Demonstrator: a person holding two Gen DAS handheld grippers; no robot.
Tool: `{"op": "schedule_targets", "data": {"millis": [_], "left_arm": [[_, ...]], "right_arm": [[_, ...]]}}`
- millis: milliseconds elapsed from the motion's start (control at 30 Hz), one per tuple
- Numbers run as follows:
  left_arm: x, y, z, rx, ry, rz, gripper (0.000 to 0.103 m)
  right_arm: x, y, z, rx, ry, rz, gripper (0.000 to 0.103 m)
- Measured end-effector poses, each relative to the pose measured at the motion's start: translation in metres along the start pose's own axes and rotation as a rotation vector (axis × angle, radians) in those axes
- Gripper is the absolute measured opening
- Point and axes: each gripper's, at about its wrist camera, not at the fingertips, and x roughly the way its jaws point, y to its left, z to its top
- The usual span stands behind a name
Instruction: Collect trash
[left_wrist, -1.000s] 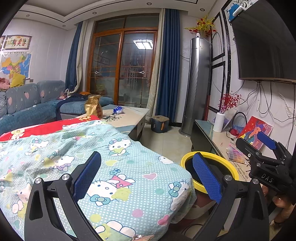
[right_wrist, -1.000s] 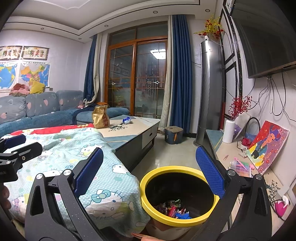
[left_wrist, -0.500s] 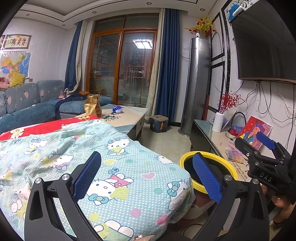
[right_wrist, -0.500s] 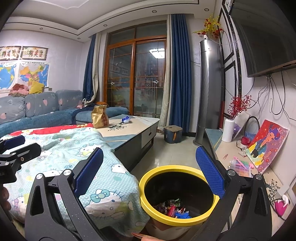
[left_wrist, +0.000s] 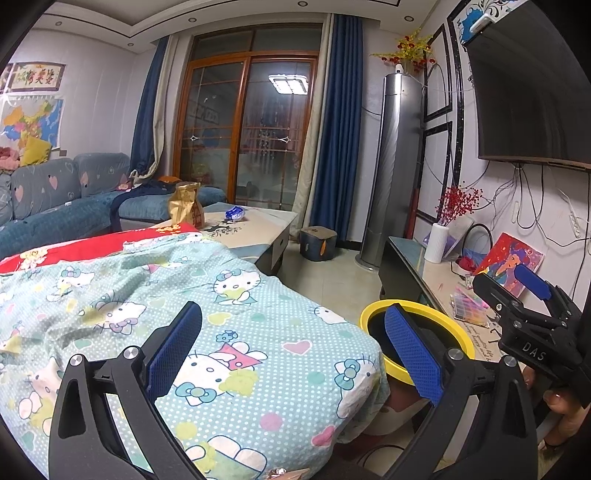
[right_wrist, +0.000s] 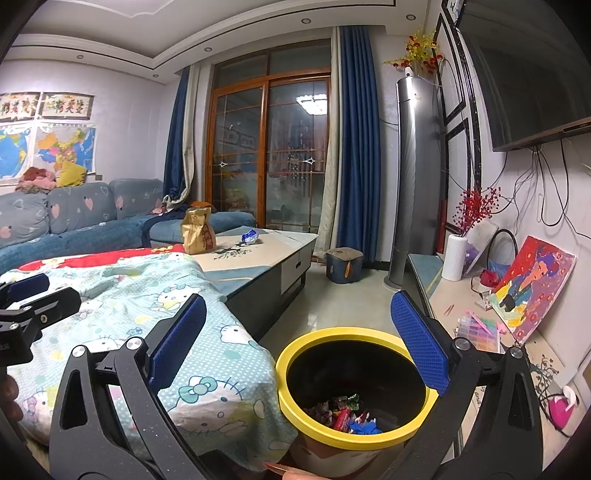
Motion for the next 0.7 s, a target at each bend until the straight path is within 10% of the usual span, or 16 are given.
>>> {"op": "schedule_targets", "data": {"millis": [300,600,700], "left_arm": [[0.003,0.057,-0.007,-0.086,0.138,0.054,0.097],[-0.077,0.327,-0.041,-0.343,0.292,0.797,0.096],[-0.095,0.406,-0.063,-0.509,0.371,0.871,0.096]], "right_arm": [[0.031,0.047,0.019,-0.018,0.069,0.202,0.092],[0.074,0.332,-0.009,-0.22,0.469,0.813,0.092],[0.076,0.405,-0.026,-0.27,0.57,0.87,0.092]]}}
